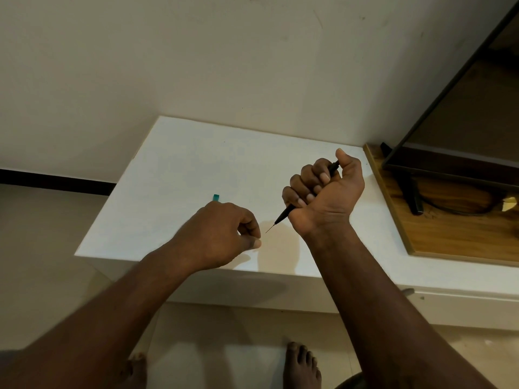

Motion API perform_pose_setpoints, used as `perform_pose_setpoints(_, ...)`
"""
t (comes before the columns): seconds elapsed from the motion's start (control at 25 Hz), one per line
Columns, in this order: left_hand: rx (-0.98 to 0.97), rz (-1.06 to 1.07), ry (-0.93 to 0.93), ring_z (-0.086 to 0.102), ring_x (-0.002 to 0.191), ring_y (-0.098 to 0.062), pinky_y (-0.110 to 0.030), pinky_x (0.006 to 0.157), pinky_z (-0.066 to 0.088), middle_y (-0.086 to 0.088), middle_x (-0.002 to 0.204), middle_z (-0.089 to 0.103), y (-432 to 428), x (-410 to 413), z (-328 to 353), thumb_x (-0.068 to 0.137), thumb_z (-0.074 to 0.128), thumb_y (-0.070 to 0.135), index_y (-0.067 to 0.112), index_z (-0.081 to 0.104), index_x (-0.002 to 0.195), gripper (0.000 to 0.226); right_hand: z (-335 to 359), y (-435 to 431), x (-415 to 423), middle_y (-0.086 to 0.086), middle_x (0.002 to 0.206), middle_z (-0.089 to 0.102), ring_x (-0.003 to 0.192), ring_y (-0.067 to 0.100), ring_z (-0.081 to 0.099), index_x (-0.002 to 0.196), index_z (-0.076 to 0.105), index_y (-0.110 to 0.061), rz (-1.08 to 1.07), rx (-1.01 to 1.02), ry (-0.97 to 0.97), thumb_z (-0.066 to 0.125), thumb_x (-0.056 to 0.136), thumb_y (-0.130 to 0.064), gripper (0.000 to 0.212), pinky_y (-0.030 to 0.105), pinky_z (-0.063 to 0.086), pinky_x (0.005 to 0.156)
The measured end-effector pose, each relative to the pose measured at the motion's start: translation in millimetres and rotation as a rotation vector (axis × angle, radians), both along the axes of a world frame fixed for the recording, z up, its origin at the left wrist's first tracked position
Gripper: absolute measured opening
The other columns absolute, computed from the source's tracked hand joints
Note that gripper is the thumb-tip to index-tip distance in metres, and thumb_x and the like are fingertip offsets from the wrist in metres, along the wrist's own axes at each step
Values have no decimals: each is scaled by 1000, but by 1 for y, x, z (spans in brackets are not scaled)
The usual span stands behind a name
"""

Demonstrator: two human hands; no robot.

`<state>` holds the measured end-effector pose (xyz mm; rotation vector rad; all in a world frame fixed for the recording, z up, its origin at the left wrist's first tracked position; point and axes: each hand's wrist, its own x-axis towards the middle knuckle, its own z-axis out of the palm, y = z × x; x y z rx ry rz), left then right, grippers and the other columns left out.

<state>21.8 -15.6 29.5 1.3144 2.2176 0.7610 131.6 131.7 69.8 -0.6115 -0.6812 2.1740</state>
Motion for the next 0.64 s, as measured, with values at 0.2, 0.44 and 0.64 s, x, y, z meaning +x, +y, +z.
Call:
perform_pose_setpoints(0.2,-9,-10,-98,67,73,6,-18,62,47,25,73,73,2,0,3,88,77,39,33,76,80,10,-2,1,0,-4,50,20,42,13,14,60,31,-19,7,-10,-5,47,95,-45,47,23,14,44)
perform_pose_setpoints(0.44,-83,239,-779,76,73,-15,-31,69,63,1,91,82,0,-6,15,100,65,34,18,81,95,24,-2,1,0,-4,50,21,43,13,13,59,31,-19,8,-11,3,47,95,-43,46,23,14,45)
perform_pose_setpoints(0.64,-169,257,-889,69,60,-12,-28,57,57,-2,85,81,-3,-6,16,95,59,60,19,85,88,50,-1,1,-1,-4,51,20,43,13,13,60,31,-19,10,-12,-8,48,95,-48,49,24,13,45)
